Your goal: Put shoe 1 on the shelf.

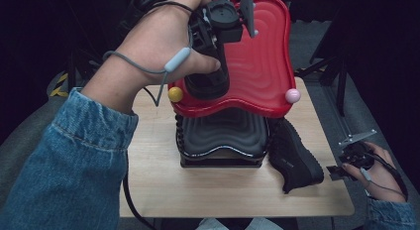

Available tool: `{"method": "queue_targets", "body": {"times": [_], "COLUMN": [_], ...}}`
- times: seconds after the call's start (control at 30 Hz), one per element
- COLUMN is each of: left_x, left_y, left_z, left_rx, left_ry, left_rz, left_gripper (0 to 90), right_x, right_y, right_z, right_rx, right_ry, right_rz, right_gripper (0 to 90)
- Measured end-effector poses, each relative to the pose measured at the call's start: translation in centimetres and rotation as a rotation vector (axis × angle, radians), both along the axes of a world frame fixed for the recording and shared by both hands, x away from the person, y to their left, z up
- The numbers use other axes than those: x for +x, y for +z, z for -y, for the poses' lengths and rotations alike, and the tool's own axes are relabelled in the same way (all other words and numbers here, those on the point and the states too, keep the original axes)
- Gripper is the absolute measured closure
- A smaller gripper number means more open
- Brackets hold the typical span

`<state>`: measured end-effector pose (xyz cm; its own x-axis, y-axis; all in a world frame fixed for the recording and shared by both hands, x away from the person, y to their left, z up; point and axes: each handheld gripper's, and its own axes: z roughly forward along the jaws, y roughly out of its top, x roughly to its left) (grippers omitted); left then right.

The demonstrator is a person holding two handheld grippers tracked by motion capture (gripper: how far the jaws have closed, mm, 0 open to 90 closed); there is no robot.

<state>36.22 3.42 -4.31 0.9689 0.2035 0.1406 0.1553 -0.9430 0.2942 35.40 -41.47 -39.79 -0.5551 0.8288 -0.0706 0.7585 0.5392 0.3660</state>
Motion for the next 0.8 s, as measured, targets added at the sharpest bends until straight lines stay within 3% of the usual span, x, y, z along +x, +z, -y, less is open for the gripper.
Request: {"method": "queue_targets", "body": {"times": [0.1,0.3,0.47,0.63,0.7,0.8], "left_x": [0.5,1.0,1.2,1.2,1.1,1.0], "left_y": [-0.4,-1.0,-1.3,-2.3,-2.7,-3.0], "left_z": [0.3,1.2,1.7,2.3,2.5,2.9], "left_rx": [-0.007,0.006,0.003,0.057,0.039,0.056], "left_ry": [-0.001,-0.006,-0.028,-0.046,-0.071,-0.091], "left_rz": [-0.006,0.05,0.046,0.071,0.075,0.069], "left_gripper": [84.6,84.5,84.6,84.8,84.8,84.6], "right_x": [0.0,0.0,0.0,0.1,0.1,0.1], "right_y": [0.0,-0.1,-0.2,-0.2,-0.3,-0.3], "right_z": [0.0,0.0,0.0,0.0,0.0,0.0], "right_rx": [0.0,0.0,0.0,0.001,0.0,-0.002], "right_ry": [-0.002,0.0,-0.002,0.001,-0.001,-0.002], "right_rz": [-0.001,-0.005,-0.01,-0.014,-0.016,-0.017], "right_gripper": [35.0,34.9,34.7,34.6,34.5,34.4]}}
